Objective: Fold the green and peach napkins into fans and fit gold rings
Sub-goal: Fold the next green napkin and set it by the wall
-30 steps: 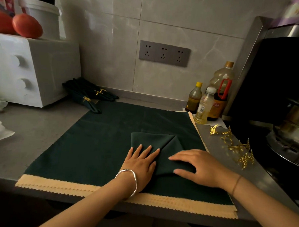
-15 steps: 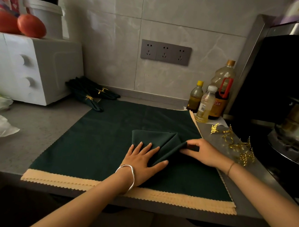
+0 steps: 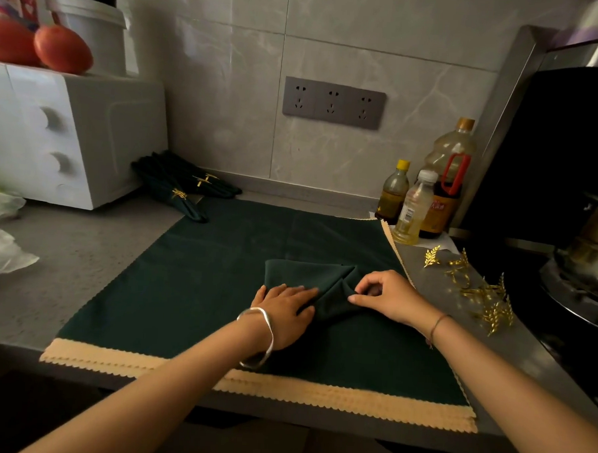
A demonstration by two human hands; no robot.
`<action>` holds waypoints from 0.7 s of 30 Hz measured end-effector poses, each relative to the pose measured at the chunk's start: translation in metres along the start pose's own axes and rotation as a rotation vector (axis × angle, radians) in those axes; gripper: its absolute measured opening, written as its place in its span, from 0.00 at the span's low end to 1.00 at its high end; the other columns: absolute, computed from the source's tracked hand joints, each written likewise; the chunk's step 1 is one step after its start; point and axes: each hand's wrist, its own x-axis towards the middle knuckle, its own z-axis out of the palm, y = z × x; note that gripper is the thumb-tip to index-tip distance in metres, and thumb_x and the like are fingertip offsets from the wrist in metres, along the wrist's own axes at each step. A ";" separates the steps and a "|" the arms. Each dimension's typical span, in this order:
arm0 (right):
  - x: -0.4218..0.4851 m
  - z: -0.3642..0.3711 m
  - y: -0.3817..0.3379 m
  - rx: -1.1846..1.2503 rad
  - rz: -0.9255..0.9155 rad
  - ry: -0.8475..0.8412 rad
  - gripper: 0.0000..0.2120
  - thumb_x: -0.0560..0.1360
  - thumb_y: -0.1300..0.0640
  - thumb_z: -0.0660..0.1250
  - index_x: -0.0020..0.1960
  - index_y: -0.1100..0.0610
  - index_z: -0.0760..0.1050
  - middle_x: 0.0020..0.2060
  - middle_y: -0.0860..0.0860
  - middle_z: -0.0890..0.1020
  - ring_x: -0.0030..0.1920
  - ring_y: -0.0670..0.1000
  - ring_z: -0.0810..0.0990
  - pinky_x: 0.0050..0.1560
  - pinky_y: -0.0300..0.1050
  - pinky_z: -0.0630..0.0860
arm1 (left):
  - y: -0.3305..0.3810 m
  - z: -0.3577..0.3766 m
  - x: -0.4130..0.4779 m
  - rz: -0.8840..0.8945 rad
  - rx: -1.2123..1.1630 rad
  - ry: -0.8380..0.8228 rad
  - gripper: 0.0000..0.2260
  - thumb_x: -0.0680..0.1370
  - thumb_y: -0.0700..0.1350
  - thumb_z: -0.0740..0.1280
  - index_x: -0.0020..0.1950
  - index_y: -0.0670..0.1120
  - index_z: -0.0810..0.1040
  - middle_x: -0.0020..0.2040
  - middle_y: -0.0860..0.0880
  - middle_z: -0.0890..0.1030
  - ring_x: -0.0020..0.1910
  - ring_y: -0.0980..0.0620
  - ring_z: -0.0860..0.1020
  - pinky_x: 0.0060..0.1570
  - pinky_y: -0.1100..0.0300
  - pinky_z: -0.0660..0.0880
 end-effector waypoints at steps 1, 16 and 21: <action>0.000 0.000 -0.002 0.012 0.010 -0.017 0.04 0.70 0.56 0.73 0.41 0.51 0.78 0.39 0.50 0.80 0.38 0.47 0.77 0.45 0.44 0.76 | -0.002 -0.006 0.006 -0.010 -0.019 0.040 0.22 0.82 0.57 0.49 0.77 0.57 0.53 0.77 0.51 0.56 0.76 0.48 0.52 0.75 0.49 0.46; 0.010 -0.003 -0.009 -0.039 0.047 0.031 0.09 0.70 0.56 0.73 0.44 0.49 0.73 0.47 0.49 0.77 0.42 0.46 0.76 0.45 0.40 0.74 | -0.016 -0.050 0.038 -0.205 0.152 0.173 0.21 0.79 0.61 0.57 0.58 0.45 0.75 0.53 0.46 0.80 0.49 0.47 0.78 0.43 0.58 0.73; 0.011 0.004 -0.006 -0.134 0.062 0.064 0.10 0.74 0.53 0.68 0.55 0.51 0.72 0.58 0.49 0.71 0.62 0.50 0.71 0.61 0.44 0.69 | 0.008 -0.039 0.012 -0.181 -0.144 -0.038 0.28 0.77 0.51 0.66 0.71 0.42 0.58 0.43 0.44 0.79 0.34 0.51 0.81 0.33 0.61 0.76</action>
